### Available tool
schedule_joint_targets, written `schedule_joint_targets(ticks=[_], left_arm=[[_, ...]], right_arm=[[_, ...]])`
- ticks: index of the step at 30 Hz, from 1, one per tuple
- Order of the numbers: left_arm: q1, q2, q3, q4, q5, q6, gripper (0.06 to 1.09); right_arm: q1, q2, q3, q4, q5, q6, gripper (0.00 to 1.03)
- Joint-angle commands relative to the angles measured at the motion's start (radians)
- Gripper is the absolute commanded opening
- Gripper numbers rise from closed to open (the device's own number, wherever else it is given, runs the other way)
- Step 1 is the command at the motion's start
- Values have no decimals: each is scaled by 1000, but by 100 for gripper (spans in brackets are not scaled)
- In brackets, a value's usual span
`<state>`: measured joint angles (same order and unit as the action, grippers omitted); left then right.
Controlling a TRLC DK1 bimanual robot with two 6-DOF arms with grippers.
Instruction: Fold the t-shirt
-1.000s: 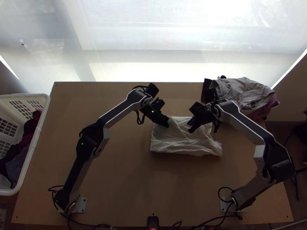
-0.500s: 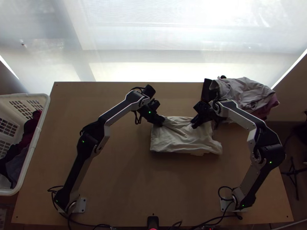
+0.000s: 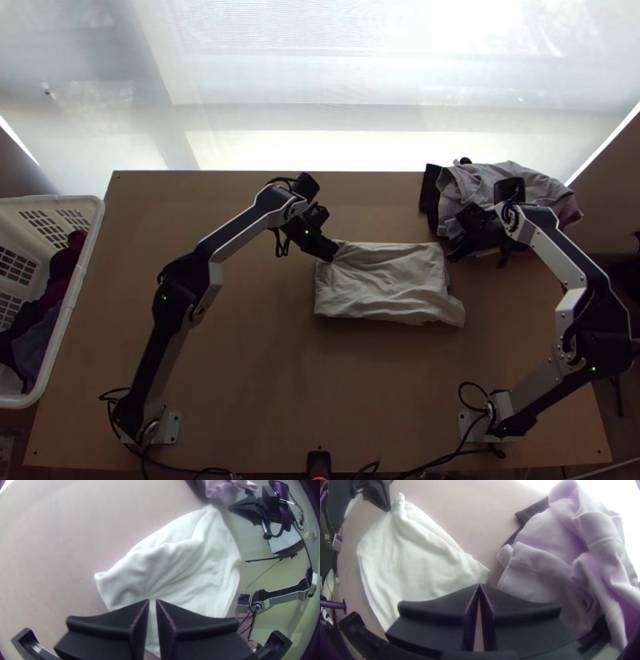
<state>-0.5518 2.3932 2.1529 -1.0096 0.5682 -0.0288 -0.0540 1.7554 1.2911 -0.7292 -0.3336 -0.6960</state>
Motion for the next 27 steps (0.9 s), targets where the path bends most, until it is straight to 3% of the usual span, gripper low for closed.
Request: schedule_joint_targets(ticks=[1,4,7,9,11,15,21,27], left_arm=[[29,-127,9,-12,56,1,105],[53,-220,9,-23,98,-2,104],[89,-309,7,-26,101,-2,104],[118,-370,-4,-26,85,17,104],[147,-436,-33,-27,4,56,104],[257,-534,-77,-23,-19,79,104],[377,-661,-113,12,-53,81,104],[440,-755,-142,43,-73,81,104]], right_arm=[[2,-188,7,-67,-7,39,39],[79,-263,2,-147,-4,67,78],[174,-332,-44,-187,21,96,96],[258,-389,-110,-188,56,102,98],[362,-436,-173,-187,96,142,98],[595,-514,-294,-167,222,201,98],[922,-567,-475,62,548,277,98],[1142,-539,-562,198,712,305,99]])
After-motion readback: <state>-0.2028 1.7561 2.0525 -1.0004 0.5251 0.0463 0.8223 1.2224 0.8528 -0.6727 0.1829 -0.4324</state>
